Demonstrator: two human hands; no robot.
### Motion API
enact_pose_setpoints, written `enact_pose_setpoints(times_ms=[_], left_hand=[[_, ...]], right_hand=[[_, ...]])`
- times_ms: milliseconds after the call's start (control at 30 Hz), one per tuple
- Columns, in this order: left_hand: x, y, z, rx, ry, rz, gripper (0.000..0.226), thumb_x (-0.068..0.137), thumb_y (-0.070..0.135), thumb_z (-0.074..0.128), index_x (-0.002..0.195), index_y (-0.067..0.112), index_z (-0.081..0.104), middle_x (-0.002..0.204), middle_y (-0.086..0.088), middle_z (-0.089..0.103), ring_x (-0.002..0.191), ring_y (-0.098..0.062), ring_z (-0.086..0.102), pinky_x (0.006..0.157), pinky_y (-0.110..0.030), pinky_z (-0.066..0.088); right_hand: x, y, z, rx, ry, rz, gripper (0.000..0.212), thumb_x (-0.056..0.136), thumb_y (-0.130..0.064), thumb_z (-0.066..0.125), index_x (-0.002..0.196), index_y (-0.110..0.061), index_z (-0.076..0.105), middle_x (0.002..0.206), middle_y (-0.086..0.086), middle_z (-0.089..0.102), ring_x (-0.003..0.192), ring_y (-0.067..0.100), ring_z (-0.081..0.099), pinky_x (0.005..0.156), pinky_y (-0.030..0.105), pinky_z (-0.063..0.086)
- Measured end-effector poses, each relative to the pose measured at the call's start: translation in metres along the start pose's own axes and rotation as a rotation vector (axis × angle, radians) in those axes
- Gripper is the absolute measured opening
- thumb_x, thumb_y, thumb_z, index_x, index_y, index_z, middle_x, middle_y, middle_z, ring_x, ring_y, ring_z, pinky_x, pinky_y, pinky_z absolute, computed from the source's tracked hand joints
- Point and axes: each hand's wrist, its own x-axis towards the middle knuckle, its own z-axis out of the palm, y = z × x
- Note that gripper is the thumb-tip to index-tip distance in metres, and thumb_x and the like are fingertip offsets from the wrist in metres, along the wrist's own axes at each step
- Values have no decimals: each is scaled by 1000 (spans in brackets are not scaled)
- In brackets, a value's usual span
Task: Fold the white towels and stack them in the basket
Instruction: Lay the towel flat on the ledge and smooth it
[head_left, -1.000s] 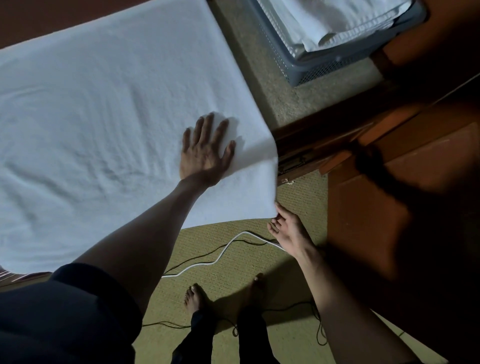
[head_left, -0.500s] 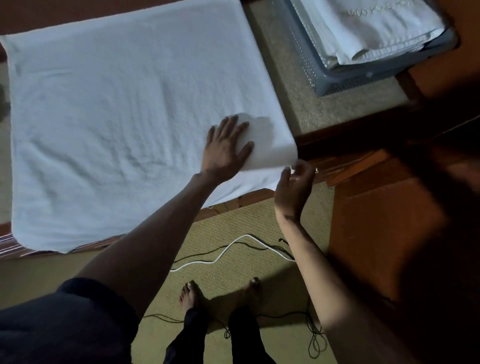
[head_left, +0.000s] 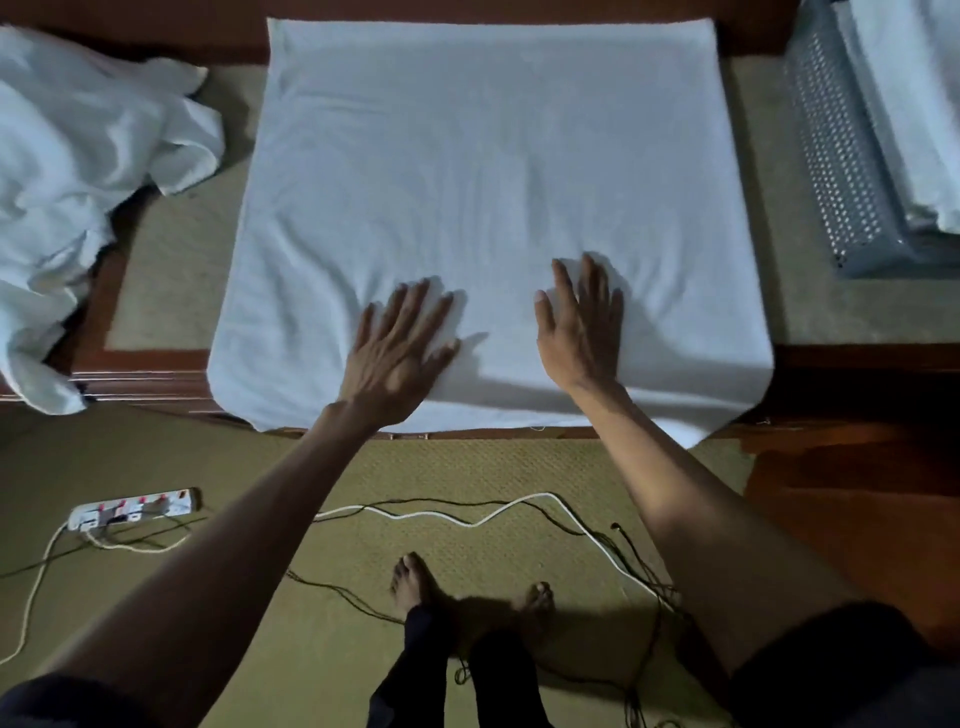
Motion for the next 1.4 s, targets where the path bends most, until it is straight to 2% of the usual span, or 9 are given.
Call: enact_pose_setpoints(times_ms=[267,467,667,733,833,1033,1100,1200,1400], left_hand=[[-57,-102,-19,-9,94,-421,66,103,67,17,163,41,10,172,0,12,158,-27,11,125,-52,12],[-47,-97,-35,-138,158,-693,74,102,68,25,162,24,25,171,-9,13,158,-30,6,125,-57,0],[52,-28,-35,-348,199,-347,62,107,50,38,161,22,27,171,-8,13,158,-27,9,126,-46,9],[83,-14,-27,-316,121,-205,62,108,50,35,163,25,21,172,-8,9,158,-27,6,127,-47,7],[97,-11,-9,-141,43,-139,63,108,54,23,164,31,10,172,-7,3,159,-27,1,127,-52,4],[94,-11,-2,-57,98,-139,62,107,55,22,164,32,11,172,-6,5,159,-25,2,127,-52,5],[94,-10,-1,-57,100,-147,62,107,53,23,164,32,12,172,-6,5,159,-25,2,127,-52,6],[94,-9,-1,-47,115,-145,61,108,52,23,164,32,13,172,-6,6,159,-26,4,127,-53,7],[93,-9,-2,-57,101,-134,61,108,52,20,164,32,9,172,-7,4,159,-27,2,126,-55,7]], right_hand=[[-7,0,-6,-147,-5,-1,53,105,-47,39,153,-22,43,163,13,32,152,29,27,120,51,22],[-9,-3,-9,-169,12,13,54,106,-48,35,153,-23,41,164,10,31,153,25,25,122,49,21],[-8,-6,-6,-155,72,33,52,100,-42,46,148,-21,48,160,9,37,150,25,32,121,46,22],[0,-9,-10,-195,121,25,44,91,-40,54,130,-19,60,145,11,51,134,32,48,111,46,34],[34,-22,-17,-200,5,167,38,81,-41,51,107,-15,60,124,11,53,116,37,49,98,47,36],[66,-63,21,-99,-82,-134,51,98,-28,48,146,-9,50,159,19,37,146,36,35,117,50,28],[68,-67,32,-62,-200,-159,55,104,-32,43,154,-9,39,164,17,26,152,33,24,122,50,19],[73,-47,33,-91,-161,-234,56,106,-43,39,155,-16,41,163,14,32,151,31,28,123,49,21],[99,18,12,-205,-101,67,61,104,-55,33,155,-21,40,163,14,32,150,34,29,119,55,22]])
